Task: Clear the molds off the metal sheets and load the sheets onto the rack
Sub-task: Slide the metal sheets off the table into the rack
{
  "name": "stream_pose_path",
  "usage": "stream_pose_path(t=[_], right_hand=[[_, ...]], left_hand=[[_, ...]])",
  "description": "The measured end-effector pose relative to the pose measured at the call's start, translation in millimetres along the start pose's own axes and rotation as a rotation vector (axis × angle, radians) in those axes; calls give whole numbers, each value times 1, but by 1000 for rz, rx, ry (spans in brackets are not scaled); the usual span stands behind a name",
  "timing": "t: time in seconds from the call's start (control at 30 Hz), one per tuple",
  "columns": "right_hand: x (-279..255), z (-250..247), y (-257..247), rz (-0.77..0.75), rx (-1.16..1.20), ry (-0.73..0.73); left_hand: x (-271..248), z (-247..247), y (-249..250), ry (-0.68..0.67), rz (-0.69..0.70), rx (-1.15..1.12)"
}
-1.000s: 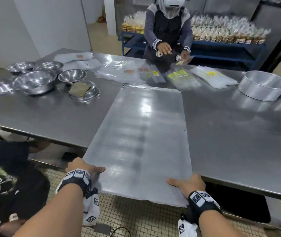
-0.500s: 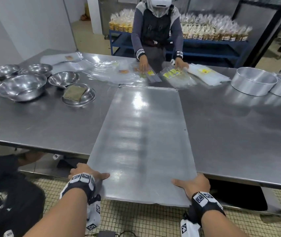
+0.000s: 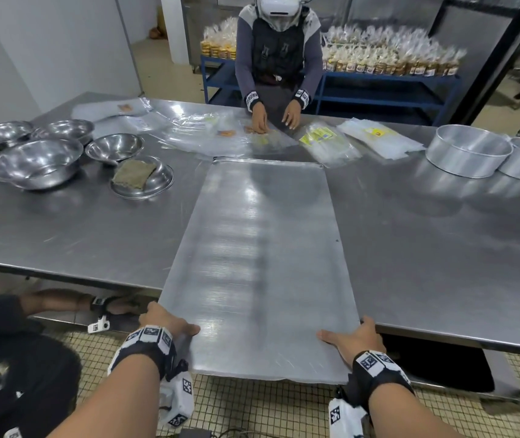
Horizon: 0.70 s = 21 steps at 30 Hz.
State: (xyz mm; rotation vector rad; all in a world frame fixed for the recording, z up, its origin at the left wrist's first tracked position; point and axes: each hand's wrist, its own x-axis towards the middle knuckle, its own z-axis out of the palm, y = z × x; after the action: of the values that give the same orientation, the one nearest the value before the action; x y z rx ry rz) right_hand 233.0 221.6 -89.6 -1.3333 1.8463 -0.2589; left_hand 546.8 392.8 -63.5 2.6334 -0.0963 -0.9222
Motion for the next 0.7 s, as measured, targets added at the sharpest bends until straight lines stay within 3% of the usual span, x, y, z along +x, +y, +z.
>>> stream_pose_path(t=[0.17,0.33,0.43,0.63,0.7], right_hand=[[6,4,11,20,131,-5],[9,-3,10,259,169,-124],[12,-8,11,315,158,-157],[11,-7,10,97,178,-3],[15,1,16,87,138,19]], left_hand=[[8,1,-2,-47,-7,-43],[-4,-8,-6,-159,-65,35],[-9,-15,-9,-266,-81,16],[-27,-9,-8,-259,26,-122],[-15,-3,-10,-186,43,-131]])
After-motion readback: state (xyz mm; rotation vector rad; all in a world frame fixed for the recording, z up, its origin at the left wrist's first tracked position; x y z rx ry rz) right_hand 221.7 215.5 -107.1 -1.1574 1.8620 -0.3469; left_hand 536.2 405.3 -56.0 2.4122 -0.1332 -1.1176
